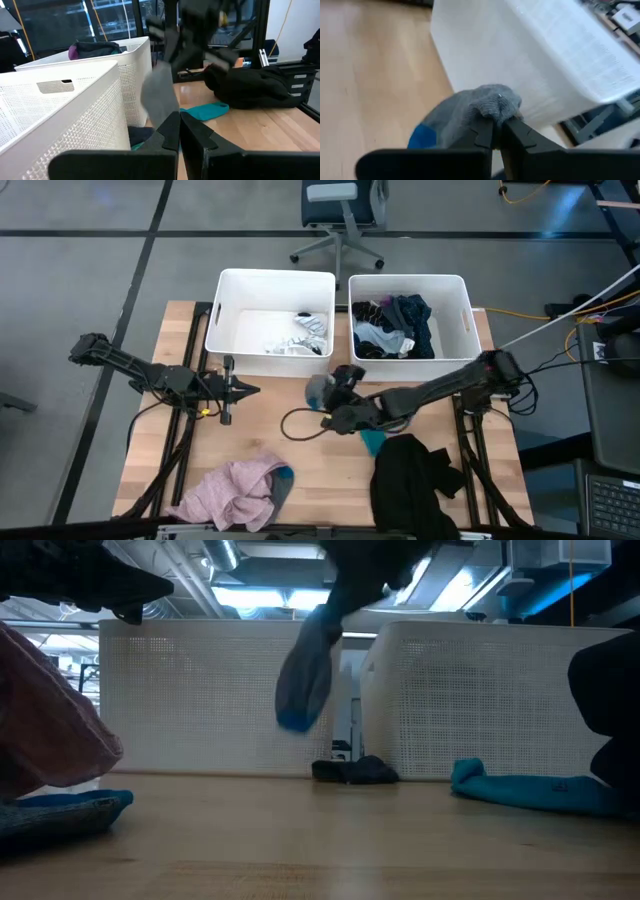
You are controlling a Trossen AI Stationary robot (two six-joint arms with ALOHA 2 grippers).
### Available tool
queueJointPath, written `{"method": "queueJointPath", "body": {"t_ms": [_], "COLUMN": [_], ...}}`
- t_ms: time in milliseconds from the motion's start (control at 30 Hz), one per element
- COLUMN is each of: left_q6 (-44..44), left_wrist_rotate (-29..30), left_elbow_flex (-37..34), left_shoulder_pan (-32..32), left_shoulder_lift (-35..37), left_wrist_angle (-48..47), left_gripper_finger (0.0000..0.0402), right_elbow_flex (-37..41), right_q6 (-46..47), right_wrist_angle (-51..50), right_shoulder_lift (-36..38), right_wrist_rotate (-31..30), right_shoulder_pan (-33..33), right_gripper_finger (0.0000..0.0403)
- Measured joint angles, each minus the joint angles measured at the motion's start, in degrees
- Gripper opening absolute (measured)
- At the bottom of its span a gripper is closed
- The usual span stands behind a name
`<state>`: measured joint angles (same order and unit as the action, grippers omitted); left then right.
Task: Sort clothes
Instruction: Put the gray sock into the right white bin
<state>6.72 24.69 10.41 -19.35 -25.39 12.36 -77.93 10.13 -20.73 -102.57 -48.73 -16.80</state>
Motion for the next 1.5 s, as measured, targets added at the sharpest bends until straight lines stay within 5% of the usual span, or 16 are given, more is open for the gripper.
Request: {"method": "queueJointPath", "body": {"t_ms": [300, 667, 833, 1000, 1233, 1500], "left_q6": [0.03, 0.15, 0.15, 0.15, 0.13, 0.24], "left_wrist_rotate": [0.0, 0.0, -0.01, -0.02, -0.02, -0.02], "left_elbow_flex": [0.0, 0.0, 0.0, 0.0, 0.0, 0.0], "left_shoulder_pan": [0.01, 0.0, 0.01, 0.02, 0.0, 0.01], "left_shoulder_lift": [0.0, 0.0, 0.0, 0.0, 0.0, 0.0], "left_wrist_angle": [0.07, 0.04, 0.11, 0.13, 0.13, 0.13], "left_gripper_finger": [0.0001, 0.0001, 0.0001, 0.0001, 0.0001, 0.0001], "right_elbow_flex": [0.0, 0.0, 0.0, 0.0, 0.02, 0.02], "right_q6": [0.0, 0.15, 0.23, 0.27, 8.57, 18.28], "right_wrist_angle": [-7.61, -18.15, -20.71, -22.74, -30.63, -40.68], "right_shoulder_lift": [12.83, 24.9, 28.39, 28.62, 27.78, 25.3], "right_wrist_rotate": [-5.73, -22.33, -25.29, -23.29, -10.29, 3.49], "right_shoulder_pan": [-0.44, -0.08, 2.64, 7.69, 16.57, 23.9], "right_gripper_finger": [0.0019, 0.0024, 0.0024, 0.0024, 0.003, 0.0108]}}
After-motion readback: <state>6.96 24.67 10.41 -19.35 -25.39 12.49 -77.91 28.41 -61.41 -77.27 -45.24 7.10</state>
